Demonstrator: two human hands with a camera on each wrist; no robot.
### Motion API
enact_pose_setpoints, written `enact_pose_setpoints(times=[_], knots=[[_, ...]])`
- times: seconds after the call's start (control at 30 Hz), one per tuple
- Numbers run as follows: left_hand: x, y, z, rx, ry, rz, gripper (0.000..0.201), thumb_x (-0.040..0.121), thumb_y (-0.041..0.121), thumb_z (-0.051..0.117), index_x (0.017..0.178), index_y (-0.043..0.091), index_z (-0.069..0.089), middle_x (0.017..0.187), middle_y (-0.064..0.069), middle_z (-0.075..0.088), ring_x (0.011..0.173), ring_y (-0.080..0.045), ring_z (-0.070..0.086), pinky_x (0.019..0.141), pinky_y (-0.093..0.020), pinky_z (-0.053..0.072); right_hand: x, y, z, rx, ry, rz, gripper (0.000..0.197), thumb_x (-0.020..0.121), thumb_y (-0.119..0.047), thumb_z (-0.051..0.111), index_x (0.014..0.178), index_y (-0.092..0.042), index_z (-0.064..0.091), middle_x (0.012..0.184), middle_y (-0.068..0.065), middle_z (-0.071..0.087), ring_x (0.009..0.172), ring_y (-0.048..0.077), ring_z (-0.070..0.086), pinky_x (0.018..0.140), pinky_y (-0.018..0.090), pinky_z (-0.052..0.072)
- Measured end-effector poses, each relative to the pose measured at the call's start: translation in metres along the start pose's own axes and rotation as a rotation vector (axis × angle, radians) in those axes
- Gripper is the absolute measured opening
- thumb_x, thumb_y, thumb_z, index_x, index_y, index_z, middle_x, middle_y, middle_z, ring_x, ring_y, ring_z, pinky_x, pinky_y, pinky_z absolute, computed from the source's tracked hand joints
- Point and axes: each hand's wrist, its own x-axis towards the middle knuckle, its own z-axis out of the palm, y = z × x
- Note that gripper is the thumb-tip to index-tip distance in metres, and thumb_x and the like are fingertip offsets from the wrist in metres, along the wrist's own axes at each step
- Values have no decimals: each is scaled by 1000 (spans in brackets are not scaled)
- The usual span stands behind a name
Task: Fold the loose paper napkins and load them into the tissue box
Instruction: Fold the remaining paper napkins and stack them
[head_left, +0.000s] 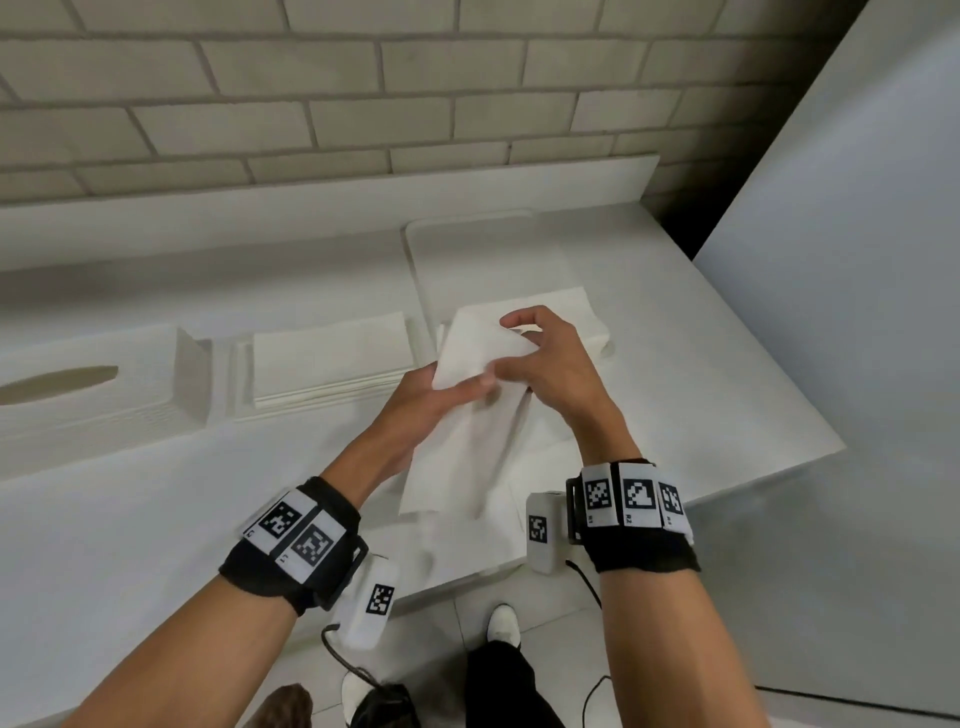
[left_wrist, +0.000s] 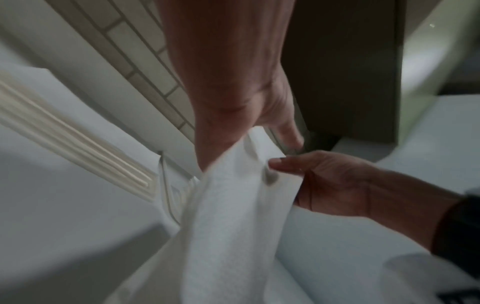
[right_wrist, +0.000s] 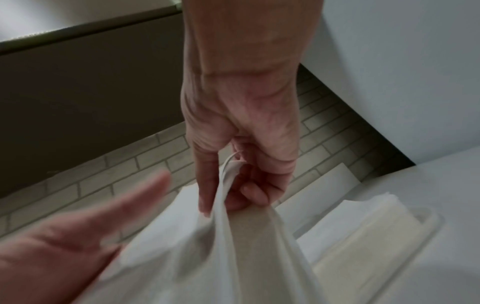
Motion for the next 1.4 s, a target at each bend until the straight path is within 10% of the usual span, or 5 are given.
enact_pose_setpoints(times=[0.2,0.43,0.73,1.03,1.4], knots=[[17,-5,11,85,147,5,17,85,11,70,102,15,70,94,1,76,78,-14,73,64,-23,55,-2,43,-33,-139,222,118,38,83,-34,72,115,-16,60,96,3,67,88,22,66,71,30,51],[21,-3,-1,-9,215,3,22,82,8,73,102,14,71,91,2,77,79,-15,74,66,-26,57,-13,117,-64,-765,324,585,40,93,-11,45,133,-9,46,138,16,44,129,35,39,102,47,36],[18,-9,-23,-150,326,-61,13,92,19,57,96,19,69,93,0,73,84,-20,68,73,-32,51,-13,134,-74,-772,306,742,60,82,-30,73,131,-7,48,136,14,46,130,33,35,101,49,33],[15,-5,-36,-56,384,40,15,93,18,58,97,26,71,103,3,73,101,-20,67,94,-35,50,-10,112,-69,-509,200,464,51,80,-4,72,126,-9,52,124,16,61,109,34,60,88,40,51],[4,2,-33,34,349,144,12,94,20,60,93,20,72,98,-2,74,91,-20,68,87,-37,53,-17,-50,-16,-648,-464,-72,22,73,-5,71,83,-25,68,79,-8,63,72,14,58,62,27,47]])
